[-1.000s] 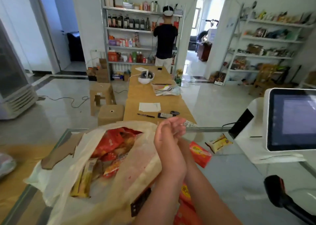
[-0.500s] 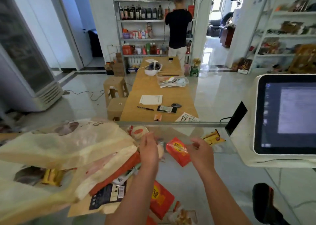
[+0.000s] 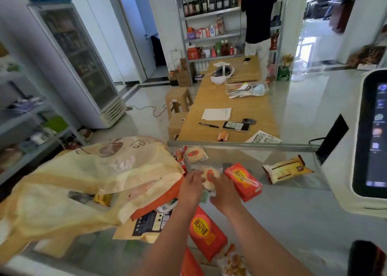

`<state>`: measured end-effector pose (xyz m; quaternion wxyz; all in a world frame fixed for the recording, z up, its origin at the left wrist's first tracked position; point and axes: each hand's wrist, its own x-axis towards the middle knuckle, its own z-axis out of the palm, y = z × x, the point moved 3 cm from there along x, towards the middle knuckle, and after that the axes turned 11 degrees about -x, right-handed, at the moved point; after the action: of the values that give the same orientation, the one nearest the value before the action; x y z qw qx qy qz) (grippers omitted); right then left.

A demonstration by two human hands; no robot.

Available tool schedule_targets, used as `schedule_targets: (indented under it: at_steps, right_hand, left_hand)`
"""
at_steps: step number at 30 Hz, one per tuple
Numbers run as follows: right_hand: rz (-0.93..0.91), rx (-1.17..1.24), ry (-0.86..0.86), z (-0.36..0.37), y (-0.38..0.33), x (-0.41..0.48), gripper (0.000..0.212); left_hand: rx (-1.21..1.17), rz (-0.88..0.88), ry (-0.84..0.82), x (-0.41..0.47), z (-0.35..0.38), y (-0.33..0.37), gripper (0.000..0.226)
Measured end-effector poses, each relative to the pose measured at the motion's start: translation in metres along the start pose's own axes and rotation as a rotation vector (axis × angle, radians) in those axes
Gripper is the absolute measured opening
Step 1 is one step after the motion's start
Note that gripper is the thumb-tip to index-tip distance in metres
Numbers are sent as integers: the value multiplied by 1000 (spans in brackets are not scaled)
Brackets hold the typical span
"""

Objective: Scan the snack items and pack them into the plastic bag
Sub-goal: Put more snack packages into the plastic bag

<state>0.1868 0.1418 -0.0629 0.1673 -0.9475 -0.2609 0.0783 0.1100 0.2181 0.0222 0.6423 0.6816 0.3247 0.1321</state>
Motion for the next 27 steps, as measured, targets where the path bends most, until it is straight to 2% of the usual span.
schedule_targets:
  at_steps: [4,8,10,12,15,17,18,20,25,27]
  right_hand:
    - [20,-106,159,3,-4,3,50]
    - [57,-170,254,-11,-13,-6,9]
    - [21,-189,274,-15,-14,-9,24]
    - [32,-197,242,-14,-13,-13,15]
    - [57,-196,160,-1,-8,-8,30]
    - [61,-207,224,-3,-14,-8,19]
    - [37,-192,201,-2,-19,-10,25]
    - [24,-205,268,8,-17,-2,41]
    - [33,-276,319,9,-27,-8,35]
    - [44,-284,298,13,-25,-7,40]
  left_hand:
    - [0,-7,-52,1,0,-4,21]
    - [46,15,-100,4,1,-6,19]
    - [68,63,-126,8,1,-2,20]
    - [99,89,-186,13,2,4,18]
    - [135,130,-301,16,2,14,19]
    - [147,154,-366,16,1,18,19]
    - [140,161,-387,16,0,18,17]
    - [133,159,-409,19,-4,17,18]
    - [149,166,-460,28,-7,12,25]
    - [119,158,-480,28,-6,15,27]
